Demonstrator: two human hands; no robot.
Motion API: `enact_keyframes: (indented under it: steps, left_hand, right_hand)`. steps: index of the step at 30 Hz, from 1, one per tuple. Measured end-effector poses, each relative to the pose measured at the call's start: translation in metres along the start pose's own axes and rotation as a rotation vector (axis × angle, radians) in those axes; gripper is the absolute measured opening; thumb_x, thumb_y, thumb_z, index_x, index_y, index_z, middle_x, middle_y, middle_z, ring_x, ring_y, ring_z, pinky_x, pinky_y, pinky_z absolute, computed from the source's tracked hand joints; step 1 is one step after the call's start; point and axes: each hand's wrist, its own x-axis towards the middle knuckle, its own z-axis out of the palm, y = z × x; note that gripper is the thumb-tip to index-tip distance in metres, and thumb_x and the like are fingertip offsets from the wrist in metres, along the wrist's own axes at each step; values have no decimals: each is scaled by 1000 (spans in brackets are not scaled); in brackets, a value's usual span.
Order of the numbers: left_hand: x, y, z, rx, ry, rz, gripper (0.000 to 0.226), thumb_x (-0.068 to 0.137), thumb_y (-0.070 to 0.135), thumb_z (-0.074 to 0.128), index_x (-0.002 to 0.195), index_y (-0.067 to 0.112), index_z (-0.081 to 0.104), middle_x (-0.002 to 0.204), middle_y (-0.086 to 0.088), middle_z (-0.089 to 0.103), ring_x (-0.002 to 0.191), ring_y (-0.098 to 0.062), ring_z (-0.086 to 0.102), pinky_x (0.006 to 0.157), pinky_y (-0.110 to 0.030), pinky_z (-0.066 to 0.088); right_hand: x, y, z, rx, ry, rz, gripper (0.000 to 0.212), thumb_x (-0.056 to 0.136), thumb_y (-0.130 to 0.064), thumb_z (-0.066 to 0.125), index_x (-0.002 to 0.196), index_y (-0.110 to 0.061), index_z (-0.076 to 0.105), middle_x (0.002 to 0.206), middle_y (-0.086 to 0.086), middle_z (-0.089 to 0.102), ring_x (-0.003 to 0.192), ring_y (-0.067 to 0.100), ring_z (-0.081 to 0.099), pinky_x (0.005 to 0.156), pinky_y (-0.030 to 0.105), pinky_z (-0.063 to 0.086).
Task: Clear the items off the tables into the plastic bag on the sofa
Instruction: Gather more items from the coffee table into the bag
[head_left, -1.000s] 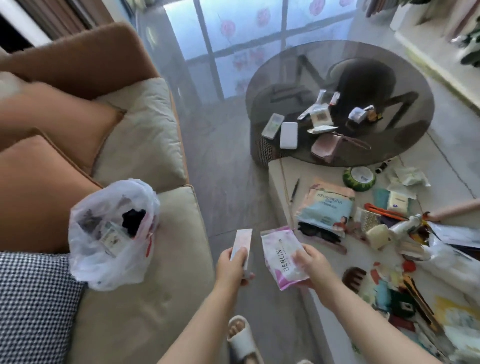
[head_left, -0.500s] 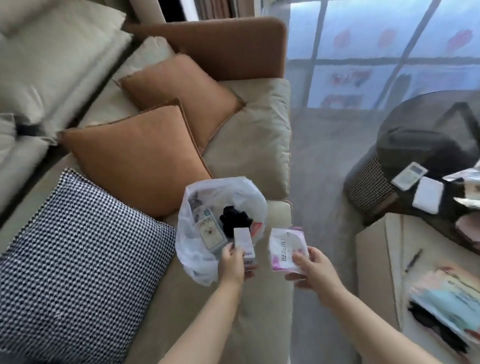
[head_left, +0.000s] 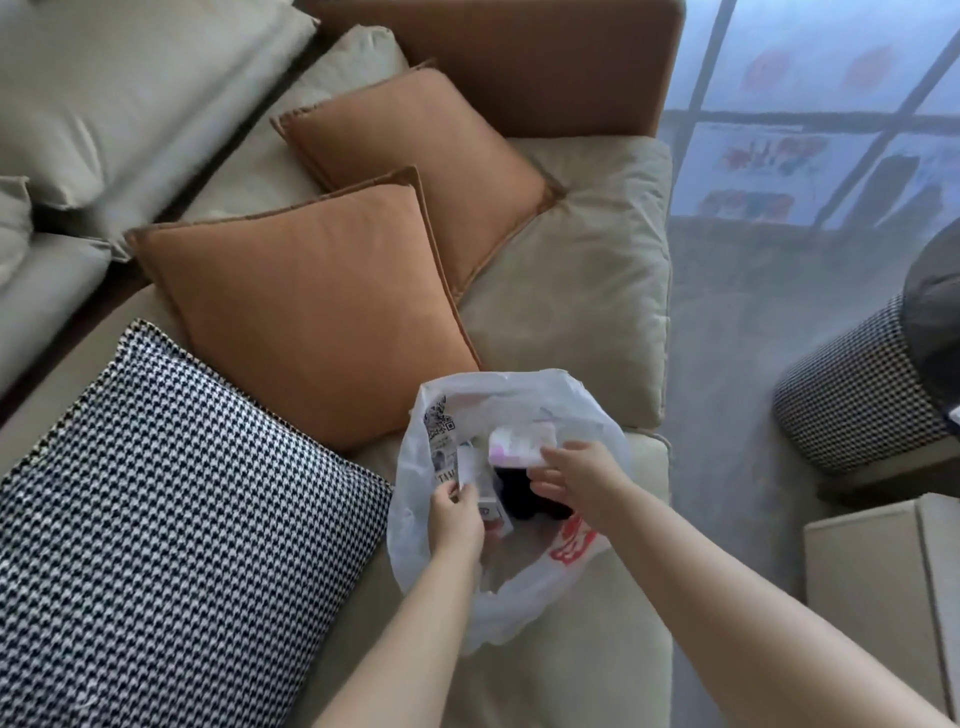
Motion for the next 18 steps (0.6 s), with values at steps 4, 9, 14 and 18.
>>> enact_keyframes:
  steps: [4, 9, 14, 18]
  left_hand:
    - [11, -8, 12, -139, -36, -79, 38, 99, 6, 39, 135, 18, 46, 108, -13, 61, 83, -24, 61, 68, -32, 53]
    - [1, -22, 18, 19, -14, -39, 47, 94, -1, 40, 136, 21, 45, 105, -11, 64, 95, -31, 62, 85, -41, 53]
    - [-44, -16, 39, 102, -69, -6, 31, 94, 2, 44, 118, 18, 55, 104, -12, 60, 73, -20, 60, 62, -30, 49]
    - [-97, -24, 73, 197, -206, 90, 42, 90, 1, 48, 132, 7, 46, 87, -9, 61, 60, -17, 57, 59, -29, 44]
  right_hand:
    - [1, 13, -2, 48, -87, 36, 49, 97, -1, 42, 144, -2, 28, 111, 16, 57, 100, 31, 66, 82, 34, 56]
    - [-27, 37, -34, -69, -30, -19, 38, 91, -2, 53, 128, -2, 49, 103, 16, 59, 76, 18, 62, 59, 25, 55]
    - [-64, 53, -81, -73, 39, -37, 25, 91, -6, 55, 116, -4, 57, 93, 7, 63, 69, 13, 61, 63, 24, 52]
    - [-95, 71, -124, 3, 129, -54, 24, 92, -6, 55, 116, -4, 57, 94, 8, 61, 67, 13, 61, 59, 22, 50]
